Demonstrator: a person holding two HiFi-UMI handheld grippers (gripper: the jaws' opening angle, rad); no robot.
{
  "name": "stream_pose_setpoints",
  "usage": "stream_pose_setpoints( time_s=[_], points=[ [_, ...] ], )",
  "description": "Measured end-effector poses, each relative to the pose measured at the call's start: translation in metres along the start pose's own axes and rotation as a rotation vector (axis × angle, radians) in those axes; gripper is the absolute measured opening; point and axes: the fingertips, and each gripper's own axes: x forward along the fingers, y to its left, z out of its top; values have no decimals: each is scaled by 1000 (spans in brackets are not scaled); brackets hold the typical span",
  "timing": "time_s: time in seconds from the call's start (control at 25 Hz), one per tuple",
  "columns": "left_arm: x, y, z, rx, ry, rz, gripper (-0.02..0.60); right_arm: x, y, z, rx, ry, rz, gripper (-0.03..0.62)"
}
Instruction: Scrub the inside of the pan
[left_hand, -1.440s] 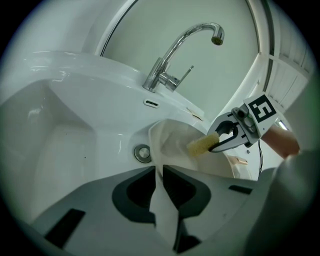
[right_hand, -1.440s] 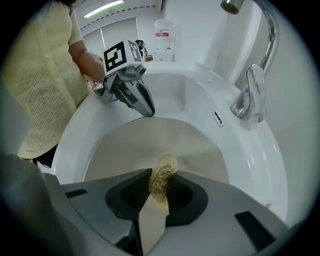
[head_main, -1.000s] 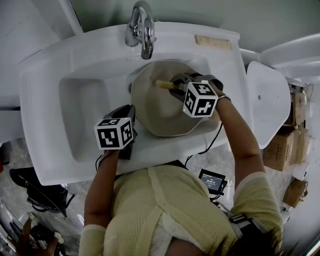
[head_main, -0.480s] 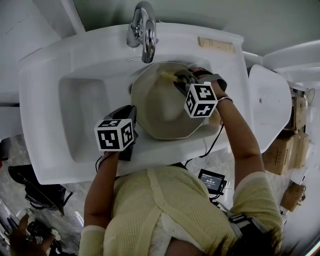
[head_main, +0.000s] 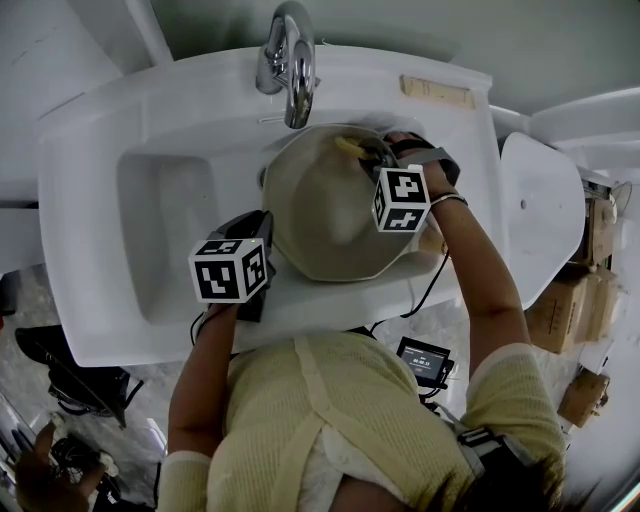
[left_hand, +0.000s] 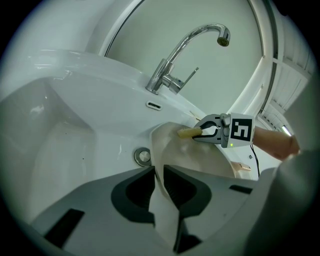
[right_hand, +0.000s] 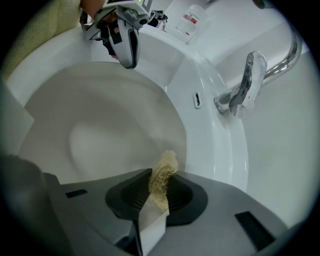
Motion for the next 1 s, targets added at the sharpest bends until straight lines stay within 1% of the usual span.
stream_pose_setpoints(
  time_s=[0.16,0.4,1.0],
  points=[
    [1,1,0,1,1,0,92,1,4,-7,-11,34,20,83],
    [1,1,0,5,4,-3,92,-2,14,-20,17,83,64,83],
    [0,-1,-1,25,16,-24,92,-22,34,-44,54,195,125,83]
  ],
)
